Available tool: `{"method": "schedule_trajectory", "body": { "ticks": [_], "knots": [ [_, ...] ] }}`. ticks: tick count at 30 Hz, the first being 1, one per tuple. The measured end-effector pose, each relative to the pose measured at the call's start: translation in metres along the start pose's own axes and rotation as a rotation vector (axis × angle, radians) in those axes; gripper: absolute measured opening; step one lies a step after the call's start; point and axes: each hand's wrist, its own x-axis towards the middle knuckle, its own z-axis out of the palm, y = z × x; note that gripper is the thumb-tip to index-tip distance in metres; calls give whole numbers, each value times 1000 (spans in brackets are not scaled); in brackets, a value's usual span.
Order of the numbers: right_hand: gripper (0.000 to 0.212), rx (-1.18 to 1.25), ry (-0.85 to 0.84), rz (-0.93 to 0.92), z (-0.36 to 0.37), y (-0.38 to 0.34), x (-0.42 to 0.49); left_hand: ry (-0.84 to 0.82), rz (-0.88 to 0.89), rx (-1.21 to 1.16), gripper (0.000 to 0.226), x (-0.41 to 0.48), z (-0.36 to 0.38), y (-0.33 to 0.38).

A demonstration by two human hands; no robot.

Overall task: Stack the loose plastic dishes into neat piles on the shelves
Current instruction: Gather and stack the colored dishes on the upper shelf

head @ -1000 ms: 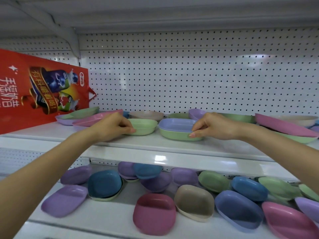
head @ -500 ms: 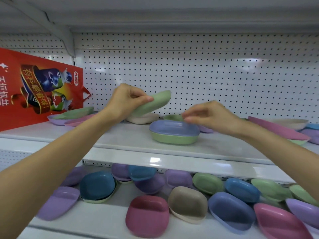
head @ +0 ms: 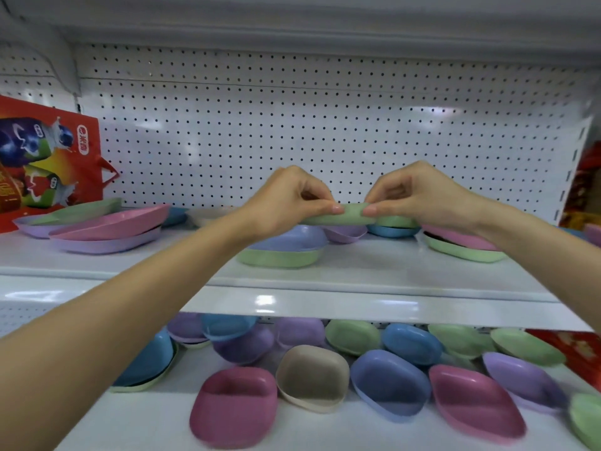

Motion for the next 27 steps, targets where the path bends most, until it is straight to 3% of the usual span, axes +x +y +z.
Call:
{"method": "schedule_trajectory", "body": {
  "ticks": [4,8,12,15,19,22,27],
  "knots": [
    [4,46,-72,66,-12,18,-21,-87,10,35,34,7,23,3],
    [9,24,-141,99,-17,40,-35,-185,-85,104,22,-3,22,-16],
    [11,18,-195,127,-17,57,-42,-366,-261,339,73,-18,6,-32],
    [9,4,-235,141,-13,61,-40,-461,-338,393,62,-21,-2,-37],
    [6,-18,-307,165,-11,63,-32,-514,-341,369,106,-24,-16,-50],
    [5,-33,-377,198,-17,60,-28,-544,-361,429,87,-26,-22,-52],
    [10,-91,-490,317,-25,52,-23,-509,-402,494,89,-31,-33,-55]
  ]
}}
